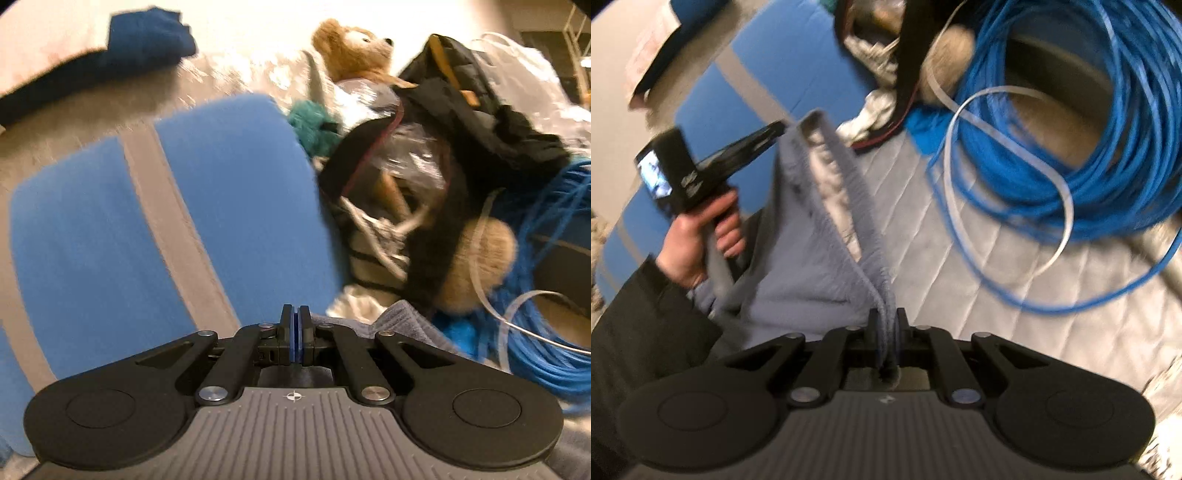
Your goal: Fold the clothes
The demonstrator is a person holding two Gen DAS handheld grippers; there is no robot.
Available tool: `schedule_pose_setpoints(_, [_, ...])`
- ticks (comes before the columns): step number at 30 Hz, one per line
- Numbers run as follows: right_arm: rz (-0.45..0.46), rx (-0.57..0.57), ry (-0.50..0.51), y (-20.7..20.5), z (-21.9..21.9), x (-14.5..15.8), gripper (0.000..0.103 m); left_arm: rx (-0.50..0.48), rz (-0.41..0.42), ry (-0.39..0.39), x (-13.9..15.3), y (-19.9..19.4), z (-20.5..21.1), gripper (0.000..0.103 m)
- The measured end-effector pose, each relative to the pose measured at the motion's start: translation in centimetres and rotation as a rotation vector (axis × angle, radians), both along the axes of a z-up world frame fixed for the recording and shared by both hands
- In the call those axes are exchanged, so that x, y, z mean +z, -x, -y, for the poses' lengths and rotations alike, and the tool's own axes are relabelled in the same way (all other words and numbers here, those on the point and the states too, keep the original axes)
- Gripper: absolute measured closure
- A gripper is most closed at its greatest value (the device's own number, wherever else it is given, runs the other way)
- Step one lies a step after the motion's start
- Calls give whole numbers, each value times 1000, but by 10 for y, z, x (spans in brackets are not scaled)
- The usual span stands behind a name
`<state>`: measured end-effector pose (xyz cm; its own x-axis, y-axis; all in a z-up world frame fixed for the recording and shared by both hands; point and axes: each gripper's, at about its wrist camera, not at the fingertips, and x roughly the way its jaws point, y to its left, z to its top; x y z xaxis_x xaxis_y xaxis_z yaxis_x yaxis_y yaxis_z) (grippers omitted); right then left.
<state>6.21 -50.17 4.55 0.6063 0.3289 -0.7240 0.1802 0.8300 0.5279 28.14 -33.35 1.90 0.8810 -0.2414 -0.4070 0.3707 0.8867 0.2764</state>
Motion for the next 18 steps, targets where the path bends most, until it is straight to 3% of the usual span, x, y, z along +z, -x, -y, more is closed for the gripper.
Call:
schedule_pose_setpoints(2, [-23, -14, 14, -8, 7, -5, 97, -17, -30, -54, -13, -6, 7, 92])
schedule_pose_setpoints(3, [-54, -24, 6, -11, 9, -13, 94, -28, -61, -93, -23, -8, 10, 75])
schedule_pose_setpoints(4, [-85, -34, -2, -15, 12, -20, 82, -31, -87, -118, -30, -9, 10, 64])
schedule_pose_setpoints(5, [-108, -64, 15, -16, 15, -25, 65, -29, -100, -110, -34, -7, 6, 45])
schedule_pose_setpoints(6, [-129, -92, 31, -17, 17, -30, 59, -27, -114, -103, -37, -6, 2, 33])
schedule_pose_setpoints(7, [-123, -101, 51, -14, 16, -30, 55, -25, -123, -94, -38, -3, -3, 31])
schedule_pose_setpoints(9, [-110, -117, 88, -9, 14, -30, 34, -24, -131, -77, -34, 6, -14, 29])
schedule_pose_setpoints(14, [-72, -127, 63, 8, 3, -19, 24, -25, -141, -44, -12, 37, -46, 27])
schedule_pose_setpoints(18, [-20, -105, 71, 17, -14, -6, 18, -36, -128, -63, 5, 75, -81, 24])
